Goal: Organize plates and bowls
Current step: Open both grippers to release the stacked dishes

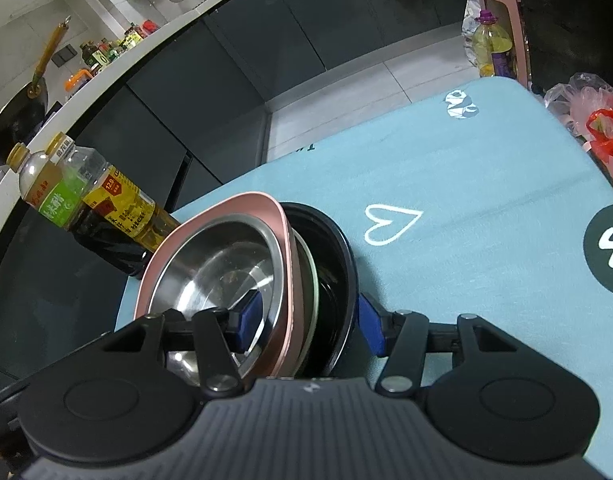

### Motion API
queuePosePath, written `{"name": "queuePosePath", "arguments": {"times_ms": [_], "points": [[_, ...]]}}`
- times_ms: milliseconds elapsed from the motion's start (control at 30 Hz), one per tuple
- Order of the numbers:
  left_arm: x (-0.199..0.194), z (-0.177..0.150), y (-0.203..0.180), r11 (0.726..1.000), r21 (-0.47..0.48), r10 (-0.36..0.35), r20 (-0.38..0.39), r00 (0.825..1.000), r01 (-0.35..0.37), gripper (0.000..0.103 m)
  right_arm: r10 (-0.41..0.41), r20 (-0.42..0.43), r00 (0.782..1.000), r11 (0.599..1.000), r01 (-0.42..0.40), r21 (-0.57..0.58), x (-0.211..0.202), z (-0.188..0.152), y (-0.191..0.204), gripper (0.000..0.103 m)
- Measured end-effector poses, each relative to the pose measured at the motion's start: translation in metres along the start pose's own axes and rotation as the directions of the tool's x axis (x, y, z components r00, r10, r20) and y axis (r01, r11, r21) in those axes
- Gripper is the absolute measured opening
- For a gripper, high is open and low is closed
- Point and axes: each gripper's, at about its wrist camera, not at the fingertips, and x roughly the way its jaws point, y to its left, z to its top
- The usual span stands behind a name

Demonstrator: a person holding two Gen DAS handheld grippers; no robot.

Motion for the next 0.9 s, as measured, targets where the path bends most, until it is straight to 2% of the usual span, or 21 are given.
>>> {"name": "queuePosePath", "arguments": {"times_ms": [200,367,533,667,900], "points": [[-0.016,0.0,-0.001,1.0,0.022,-0.001,0.036,0.999,0.0,0.052,0.0,0.062,0.998,1.0,0.002,-0.028,-0.017,-0.003,0.005,0.038],[-0.037,-0.005,-0.007,0.998,0.069,-0.006,0.08,0.997,0.0,0.052,0.018,0.121,0.993,0.99,-0.001,-0.139,-0.038,-0.013,0.019,0.038],[-0.058,-0.014,-0.013,0.995,0.098,0.004,0.111,0.994,-0.015,0.052,0.015,0.192,0.981,0.979,0.024,-0.2,-0.057,-0.027,0.031,0.038],[-0.075,-0.021,-0.013,0.996,0.091,0.01,0.153,0.988,-0.024,0.052,0.017,0.205,0.979,0.978,0.027,-0.209,-0.066,-0.035,0.036,0.037],[-0.093,-0.038,-0.013,0.995,0.095,0.015,0.163,0.986,-0.031,0.052,0.005,0.208,0.978,0.974,0.043,-0.223,-0.078,-0.055,0.046,0.038]]}}
